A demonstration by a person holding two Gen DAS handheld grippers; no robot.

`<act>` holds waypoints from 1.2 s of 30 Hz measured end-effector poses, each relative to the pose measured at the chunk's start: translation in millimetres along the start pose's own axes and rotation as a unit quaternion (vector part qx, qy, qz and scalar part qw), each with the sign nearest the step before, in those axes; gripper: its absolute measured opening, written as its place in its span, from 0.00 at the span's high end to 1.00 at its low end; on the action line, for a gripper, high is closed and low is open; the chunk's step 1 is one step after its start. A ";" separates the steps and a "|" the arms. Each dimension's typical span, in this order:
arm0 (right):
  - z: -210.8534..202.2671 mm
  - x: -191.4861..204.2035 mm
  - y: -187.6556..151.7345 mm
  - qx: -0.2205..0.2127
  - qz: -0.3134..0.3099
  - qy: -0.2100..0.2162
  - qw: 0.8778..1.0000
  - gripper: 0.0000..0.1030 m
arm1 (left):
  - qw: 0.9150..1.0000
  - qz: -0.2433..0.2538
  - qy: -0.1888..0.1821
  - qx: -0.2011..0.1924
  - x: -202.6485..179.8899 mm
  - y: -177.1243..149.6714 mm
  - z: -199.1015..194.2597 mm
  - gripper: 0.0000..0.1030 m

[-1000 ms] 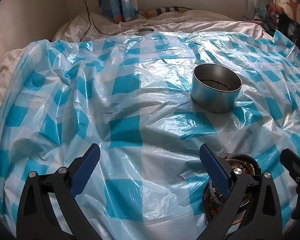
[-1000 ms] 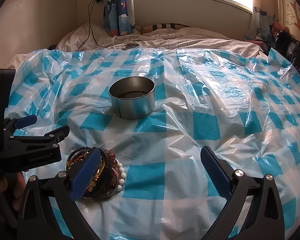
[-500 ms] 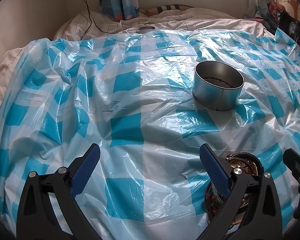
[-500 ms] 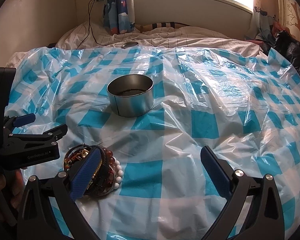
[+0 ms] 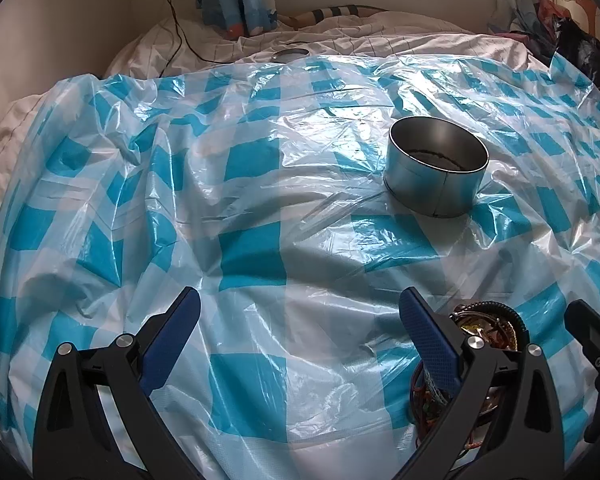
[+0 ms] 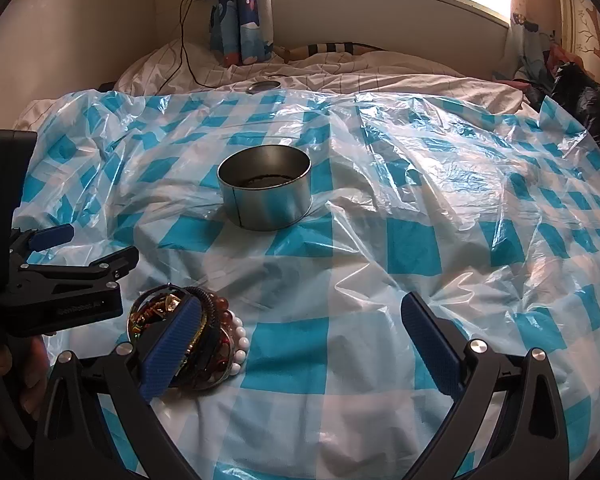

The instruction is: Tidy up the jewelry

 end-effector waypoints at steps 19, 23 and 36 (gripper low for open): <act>-2.6 1.1 -10.8 0.002 -0.071 0.016 0.997 0.07 | 0.976 0.089 -0.199 0.017 -43.1 -5.7 -14.8 0.07; -0.9 5.4 -11.8 0.004 -0.081 0.010 0.997 0.07 | 0.974 0.106 -0.198 0.028 -56.2 -13.0 -10.6 0.08; 4.8 -1.9 -15.6 0.025 -0.060 0.017 0.998 0.07 | 0.941 -0.078 -0.315 0.095 -29.3 -22.5 27.1 0.37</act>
Point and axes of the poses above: each gripper's, at about its wrist camera, not at the fingertips, and z roughly the way its jaws point, x to its left, y to its top, the point moved 6 cm from there along z, roughly the way its jaws point, and after that the axes turned 8 degrees about -y, right-handed, at the moved point
